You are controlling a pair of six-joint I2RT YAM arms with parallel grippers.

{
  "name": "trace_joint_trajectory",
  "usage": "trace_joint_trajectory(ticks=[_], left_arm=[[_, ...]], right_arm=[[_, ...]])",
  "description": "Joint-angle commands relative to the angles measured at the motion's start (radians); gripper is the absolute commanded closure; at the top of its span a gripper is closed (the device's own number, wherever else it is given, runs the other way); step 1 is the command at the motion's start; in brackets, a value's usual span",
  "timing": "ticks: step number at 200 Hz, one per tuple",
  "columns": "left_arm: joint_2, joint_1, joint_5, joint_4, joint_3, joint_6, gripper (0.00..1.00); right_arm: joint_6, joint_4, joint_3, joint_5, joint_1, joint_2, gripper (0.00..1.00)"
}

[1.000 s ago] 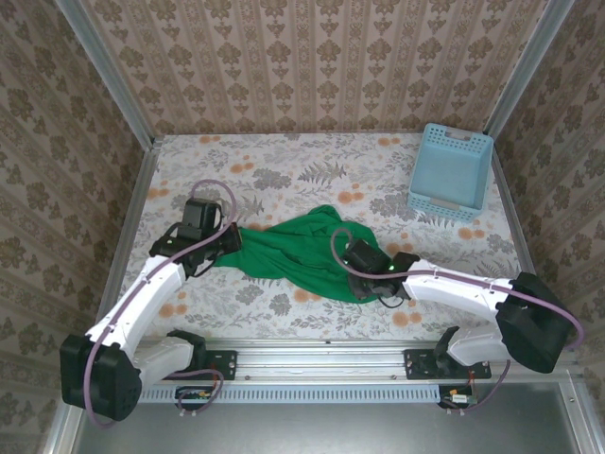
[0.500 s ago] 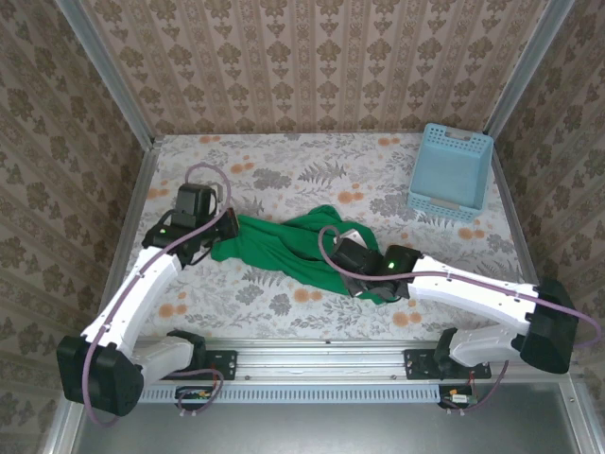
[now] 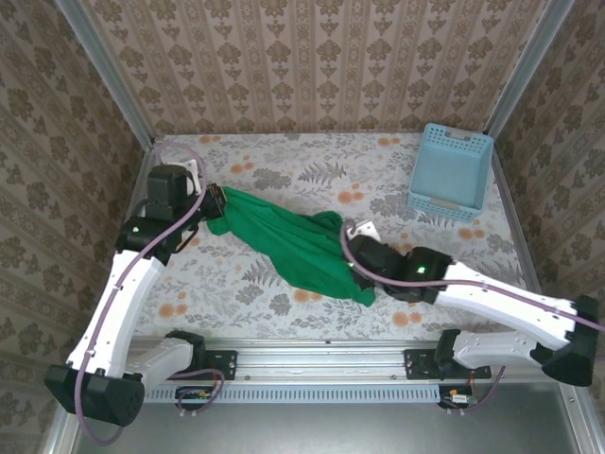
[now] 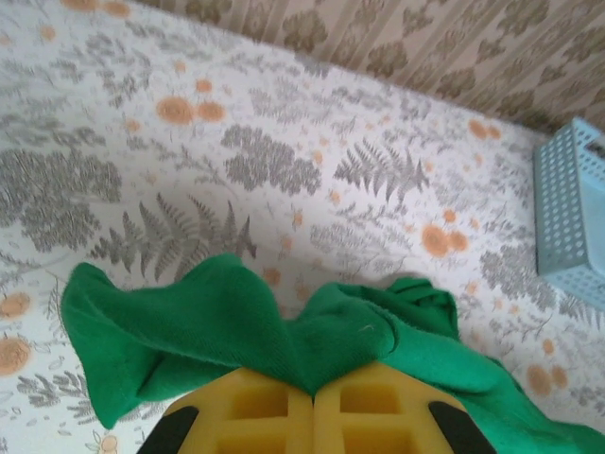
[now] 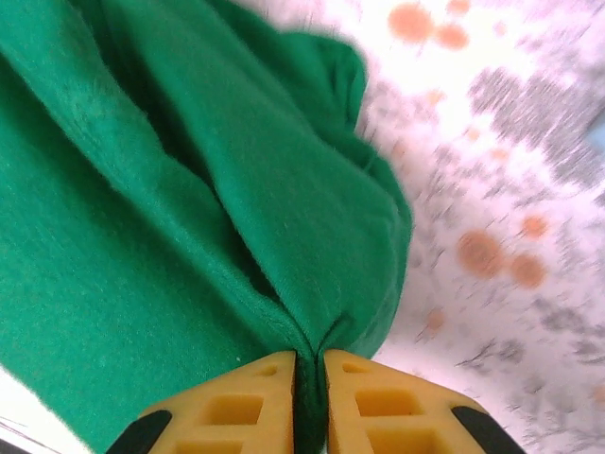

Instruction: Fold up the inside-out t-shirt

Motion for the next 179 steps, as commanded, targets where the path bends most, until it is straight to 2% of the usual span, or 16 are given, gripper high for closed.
trace_joint_trajectory(ticks=[1,31,74,120,139,179], left_arm=[[0.022,0.010,0.023,0.018,-0.080,0.010,1.00],[0.060,0.020,0.050,0.045,-0.135,0.024,1.00],[0.082,0.027,0.068,0.066,-0.153,0.030,1.00],[0.084,0.028,0.068,0.063,-0.142,0.034,1.00],[0.084,0.029,0.066,0.056,-0.140,0.036,1.00],[0.090,0.045,0.065,0.053,-0.118,0.030,1.00]], right_arm=[[0.069,0.155,-0.134,-0.123,-0.001,0.073,0.83],[0.036,0.227,-0.196,-0.153,0.002,0.153,0.76],[-0.129,0.231,-0.162,-0.151,0.027,0.169,0.57],[-0.211,0.273,-0.150,-0.146,0.037,0.192,0.50],[-0.209,0.273,-0.141,-0.107,0.037,0.218,0.55],[-0.219,0.250,-0.120,-0.039,0.054,0.239,0.82]])
